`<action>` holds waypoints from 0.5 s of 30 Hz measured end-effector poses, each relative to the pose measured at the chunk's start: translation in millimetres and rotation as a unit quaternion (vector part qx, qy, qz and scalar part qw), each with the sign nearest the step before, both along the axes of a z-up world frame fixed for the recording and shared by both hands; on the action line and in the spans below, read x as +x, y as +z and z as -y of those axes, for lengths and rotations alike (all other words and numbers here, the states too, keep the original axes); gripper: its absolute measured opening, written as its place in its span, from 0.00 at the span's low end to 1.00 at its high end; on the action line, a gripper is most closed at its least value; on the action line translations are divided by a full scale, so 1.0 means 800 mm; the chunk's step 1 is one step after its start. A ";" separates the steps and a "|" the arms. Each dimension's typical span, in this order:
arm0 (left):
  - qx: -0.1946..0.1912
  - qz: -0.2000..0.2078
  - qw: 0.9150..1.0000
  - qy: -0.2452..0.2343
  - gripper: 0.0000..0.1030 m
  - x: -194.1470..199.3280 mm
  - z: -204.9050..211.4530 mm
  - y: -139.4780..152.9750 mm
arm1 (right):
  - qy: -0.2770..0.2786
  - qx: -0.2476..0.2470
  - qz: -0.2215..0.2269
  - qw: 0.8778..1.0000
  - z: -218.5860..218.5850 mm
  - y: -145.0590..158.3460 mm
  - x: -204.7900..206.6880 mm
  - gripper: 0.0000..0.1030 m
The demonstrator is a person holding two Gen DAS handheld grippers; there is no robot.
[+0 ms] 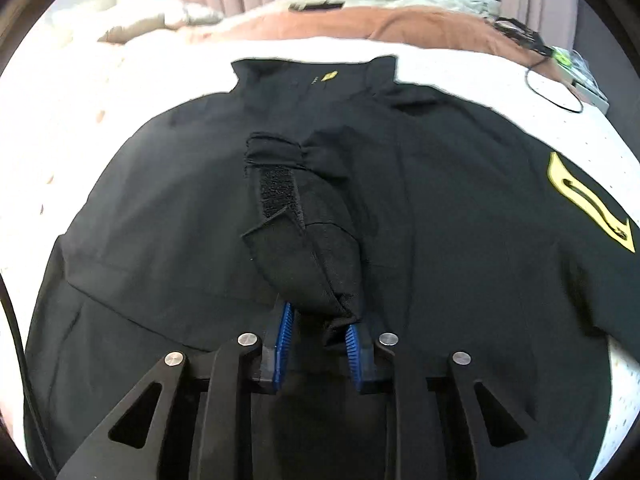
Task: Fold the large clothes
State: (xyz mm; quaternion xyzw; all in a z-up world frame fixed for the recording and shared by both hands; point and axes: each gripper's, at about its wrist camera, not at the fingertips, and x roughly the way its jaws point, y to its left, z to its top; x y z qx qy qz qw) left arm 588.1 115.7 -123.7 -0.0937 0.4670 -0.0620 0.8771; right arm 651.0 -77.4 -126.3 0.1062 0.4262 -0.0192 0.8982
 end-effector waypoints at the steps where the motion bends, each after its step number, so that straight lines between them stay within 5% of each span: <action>1: 0.005 0.004 1.000 0.002 0.90 -0.001 0.003 0.004 | -0.006 0.015 0.008 1.000 0.012 0.002 -0.008 0.20; 7: -0.004 0.023 1.000 -0.004 0.90 -0.007 0.028 0.023 | -0.064 0.145 0.021 0.987 0.106 0.011 -0.047 0.23; 12: -0.029 0.042 0.999 -0.010 0.90 -0.016 0.063 0.035 | -0.104 0.208 0.024 0.972 0.159 0.005 -0.081 0.78; 15: -0.041 0.055 0.998 -0.015 0.90 -0.025 0.089 0.044 | -0.111 0.248 0.030 0.962 0.183 0.006 -0.103 0.78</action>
